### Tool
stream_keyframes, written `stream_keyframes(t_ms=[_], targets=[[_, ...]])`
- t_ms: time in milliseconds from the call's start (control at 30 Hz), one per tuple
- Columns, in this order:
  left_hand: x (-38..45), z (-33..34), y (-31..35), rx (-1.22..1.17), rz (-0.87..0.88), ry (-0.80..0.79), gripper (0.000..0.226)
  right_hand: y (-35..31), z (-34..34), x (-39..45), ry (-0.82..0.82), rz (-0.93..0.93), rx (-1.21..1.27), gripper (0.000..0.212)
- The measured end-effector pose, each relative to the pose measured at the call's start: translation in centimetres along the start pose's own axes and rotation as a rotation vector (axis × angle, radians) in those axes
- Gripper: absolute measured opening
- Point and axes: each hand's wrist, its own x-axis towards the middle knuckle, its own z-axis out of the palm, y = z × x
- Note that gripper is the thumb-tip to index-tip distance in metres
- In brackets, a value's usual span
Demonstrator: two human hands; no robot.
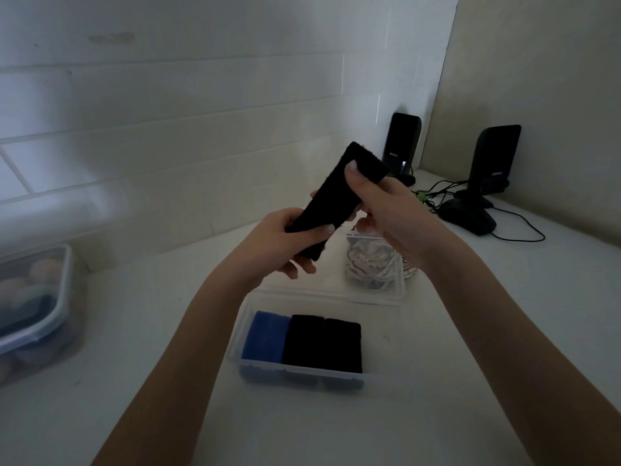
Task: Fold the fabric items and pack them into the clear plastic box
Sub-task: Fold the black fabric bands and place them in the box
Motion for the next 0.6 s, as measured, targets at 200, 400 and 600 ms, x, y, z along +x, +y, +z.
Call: stream_keyframes(t_ms=[200, 400, 600], targets=[[0.4, -0.2, -0.3, -0.183, -0.065, 0.078, 0.042, -0.5, 0.2, -0.8, -0.154, -0.032, -0.069, 0.045], [1.2, -1.0, -0.4, -0.594, -0.112, -0.031, 0.044, -0.7, -0.1, -1.1, -0.225, -0.152, -0.192, 0.013], [0.9, -1.6, -0.2, -0.867, -0.053, -0.195, 0.048, -0.1, 0.1, -0.6, -0.273, -0.238, -0.244, 0.016]])
